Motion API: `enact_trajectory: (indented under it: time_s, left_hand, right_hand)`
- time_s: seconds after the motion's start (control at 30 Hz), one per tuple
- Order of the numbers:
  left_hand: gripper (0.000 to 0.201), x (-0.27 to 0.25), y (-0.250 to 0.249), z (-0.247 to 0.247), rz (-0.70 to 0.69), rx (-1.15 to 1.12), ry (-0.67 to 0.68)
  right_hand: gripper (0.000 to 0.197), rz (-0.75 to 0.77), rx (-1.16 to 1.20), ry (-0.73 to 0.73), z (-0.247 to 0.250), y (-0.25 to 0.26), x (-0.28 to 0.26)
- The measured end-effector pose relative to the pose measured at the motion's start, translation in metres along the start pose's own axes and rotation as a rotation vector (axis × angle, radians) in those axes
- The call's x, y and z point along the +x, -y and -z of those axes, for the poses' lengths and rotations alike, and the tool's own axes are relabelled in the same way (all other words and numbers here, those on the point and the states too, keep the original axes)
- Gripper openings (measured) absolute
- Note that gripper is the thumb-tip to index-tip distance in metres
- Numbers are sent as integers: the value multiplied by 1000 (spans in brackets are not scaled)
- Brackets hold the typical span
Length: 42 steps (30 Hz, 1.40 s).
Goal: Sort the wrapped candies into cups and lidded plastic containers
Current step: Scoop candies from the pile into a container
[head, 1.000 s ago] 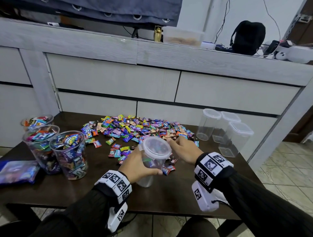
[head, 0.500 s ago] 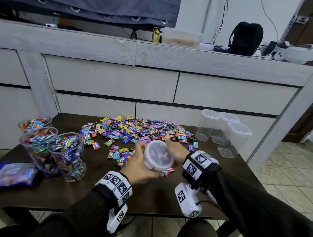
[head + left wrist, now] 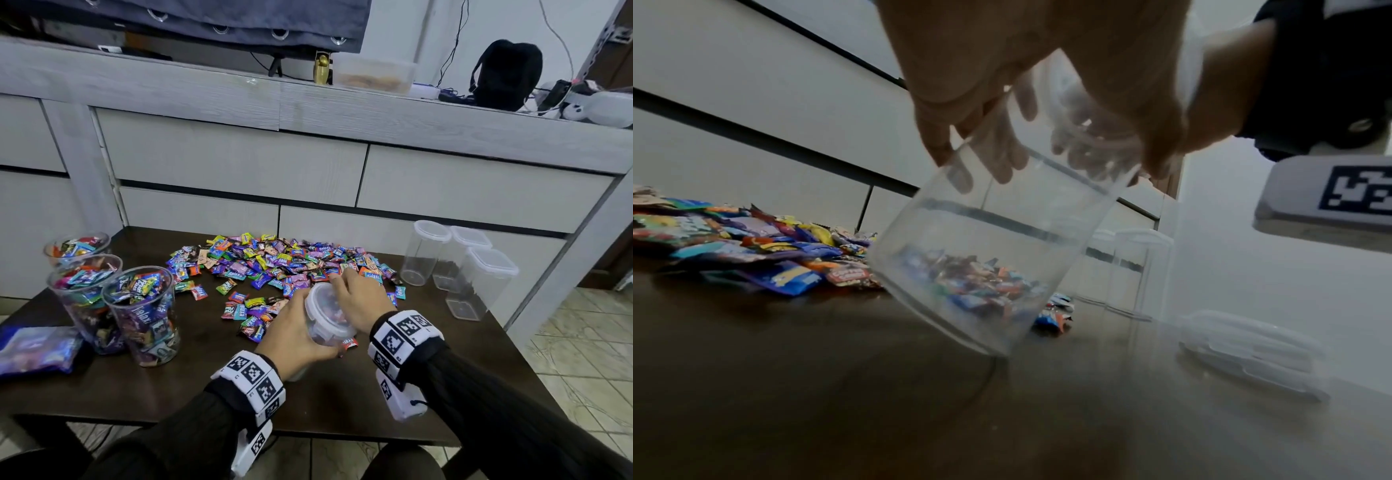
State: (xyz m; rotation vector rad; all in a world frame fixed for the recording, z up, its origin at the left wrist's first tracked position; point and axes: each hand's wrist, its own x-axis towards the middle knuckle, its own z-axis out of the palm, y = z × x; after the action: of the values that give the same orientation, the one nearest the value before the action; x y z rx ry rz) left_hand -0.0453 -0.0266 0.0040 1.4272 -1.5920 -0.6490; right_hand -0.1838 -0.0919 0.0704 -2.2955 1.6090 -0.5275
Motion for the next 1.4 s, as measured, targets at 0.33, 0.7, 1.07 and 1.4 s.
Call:
enact_trajectory:
  time_s: [0.33, 0.7, 1.07, 1.4]
  left_hand:
    - [92, 15, -8, -5, 96, 59, 6]
    - [80, 12, 2, 3, -24, -41, 105]
    - [97, 11, 9, 8, -80, 22, 250]
    - [94, 13, 15, 16, -28, -101, 170]
  right_hand:
    - [75, -12, 184, 163, -7, 8, -16]
    - [53, 106, 294, 299, 22, -6, -14]
    - [38, -144, 550, 312, 60, -28, 0]
    - [92, -226, -54, 136, 66, -129, -46]
